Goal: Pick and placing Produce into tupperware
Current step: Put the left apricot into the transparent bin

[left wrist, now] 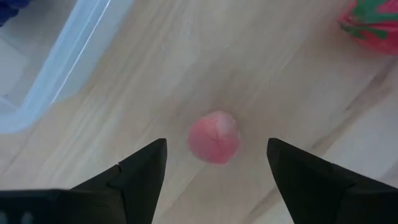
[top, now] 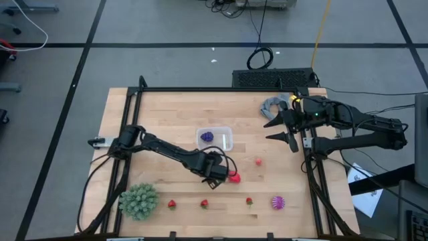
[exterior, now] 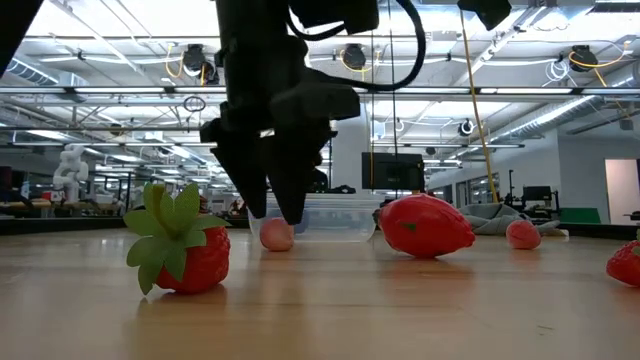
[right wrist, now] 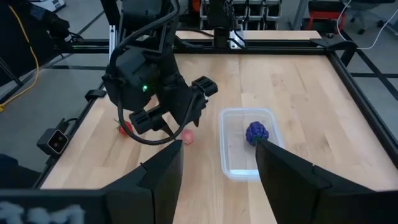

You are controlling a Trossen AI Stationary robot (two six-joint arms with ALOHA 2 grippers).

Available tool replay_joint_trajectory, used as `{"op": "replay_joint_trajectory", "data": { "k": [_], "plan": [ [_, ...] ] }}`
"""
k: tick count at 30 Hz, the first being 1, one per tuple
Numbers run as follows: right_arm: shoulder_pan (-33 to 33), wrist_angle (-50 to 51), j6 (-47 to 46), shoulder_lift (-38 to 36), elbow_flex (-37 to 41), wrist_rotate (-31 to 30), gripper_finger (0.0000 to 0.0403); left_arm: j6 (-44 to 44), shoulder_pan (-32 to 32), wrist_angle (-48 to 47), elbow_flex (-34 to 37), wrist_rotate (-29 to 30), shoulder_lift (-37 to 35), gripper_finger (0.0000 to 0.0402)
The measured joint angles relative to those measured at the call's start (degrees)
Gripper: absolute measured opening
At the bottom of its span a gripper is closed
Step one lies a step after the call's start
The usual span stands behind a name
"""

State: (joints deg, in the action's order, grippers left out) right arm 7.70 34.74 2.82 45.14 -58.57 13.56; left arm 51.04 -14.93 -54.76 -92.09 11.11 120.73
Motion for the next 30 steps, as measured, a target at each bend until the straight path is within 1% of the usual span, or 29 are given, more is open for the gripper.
{"op": "replay_joint_trajectory", "data": {
  "k": [8, 17, 22, 30],
  "plan": [
    [0.0, 0.0, 0.0, 0.0, 0.0, 0.0, 0.0192, -1.3, 0.3, 1.5, -0.1, -0.1, 0.8, 0.0269],
    [0.0, -0.1, 0.0, 0.0, 0.0, 0.0, 0.0192, -1.4, 0.3, 2.4, 0.0, -1.0, 2.5, 0.0245],
    [0.0, -0.2, -0.2, 0.0, 0.0, 0.0, 0.0192, -1.4, 0.3, 2.5, 0.0, -1.0, 2.9, 0.0226],
    [0.0, -0.2, -0.2, 0.0, 0.0, 0.0, 0.0192, -1.4, 0.3, 2.4, 0.0, -0.6, 3.1, 0.0185]
  ]
}}
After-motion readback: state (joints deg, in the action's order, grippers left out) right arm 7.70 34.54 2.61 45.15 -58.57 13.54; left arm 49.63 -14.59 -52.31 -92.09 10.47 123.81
